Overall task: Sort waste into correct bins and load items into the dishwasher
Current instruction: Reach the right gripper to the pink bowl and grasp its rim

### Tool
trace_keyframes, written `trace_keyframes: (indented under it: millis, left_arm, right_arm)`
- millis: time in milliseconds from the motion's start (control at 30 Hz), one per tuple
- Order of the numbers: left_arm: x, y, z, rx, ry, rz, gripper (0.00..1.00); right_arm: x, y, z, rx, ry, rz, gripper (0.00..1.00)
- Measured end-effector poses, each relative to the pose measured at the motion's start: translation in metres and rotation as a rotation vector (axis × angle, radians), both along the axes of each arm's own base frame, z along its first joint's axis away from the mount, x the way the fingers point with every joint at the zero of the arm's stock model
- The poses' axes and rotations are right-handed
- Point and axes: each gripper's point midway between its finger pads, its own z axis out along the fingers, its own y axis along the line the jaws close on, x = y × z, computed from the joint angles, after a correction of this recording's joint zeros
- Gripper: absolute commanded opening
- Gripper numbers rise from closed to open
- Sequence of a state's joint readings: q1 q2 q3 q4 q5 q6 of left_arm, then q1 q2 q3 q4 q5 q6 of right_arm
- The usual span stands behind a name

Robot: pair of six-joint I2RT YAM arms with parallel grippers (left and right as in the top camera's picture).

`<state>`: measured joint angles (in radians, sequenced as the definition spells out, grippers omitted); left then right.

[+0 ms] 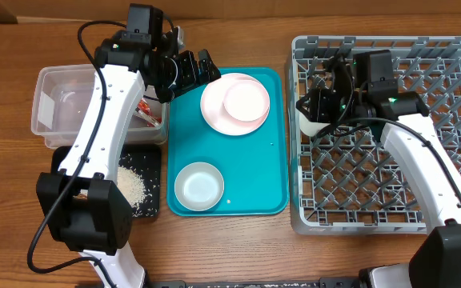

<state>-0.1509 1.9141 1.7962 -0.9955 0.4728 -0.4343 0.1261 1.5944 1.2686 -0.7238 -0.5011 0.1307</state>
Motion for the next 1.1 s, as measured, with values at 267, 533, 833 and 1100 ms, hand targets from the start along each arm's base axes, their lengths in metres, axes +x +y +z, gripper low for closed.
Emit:
trace_keyframes:
  millis: [267,533,833,1100]
  left_arm:
    - [0.005,0.028,0.027,-0.042,-0.012,0.037,1.00]
    - [0.012,0.110,0.096,-0.052,-0.145,0.212,1.00]
    - [0.010,0.118,0.102,-0.044,-0.155,0.231,1.00]
    - [0.011,0.130,0.096,0.022,-0.152,0.269,1.00]
  right_arm:
    - [0.000,0.022,0.008,0.038,-0.038,0.058,0.22]
    - [0.001,0.090,0.019,-0.068,-0.222,0.162,0.46]
    - [0.005,0.147,-0.018,-0.211,-0.311,0.199,0.57]
    - [0.038,0.157,-0.061,-0.281,-0.366,0.150,0.68]
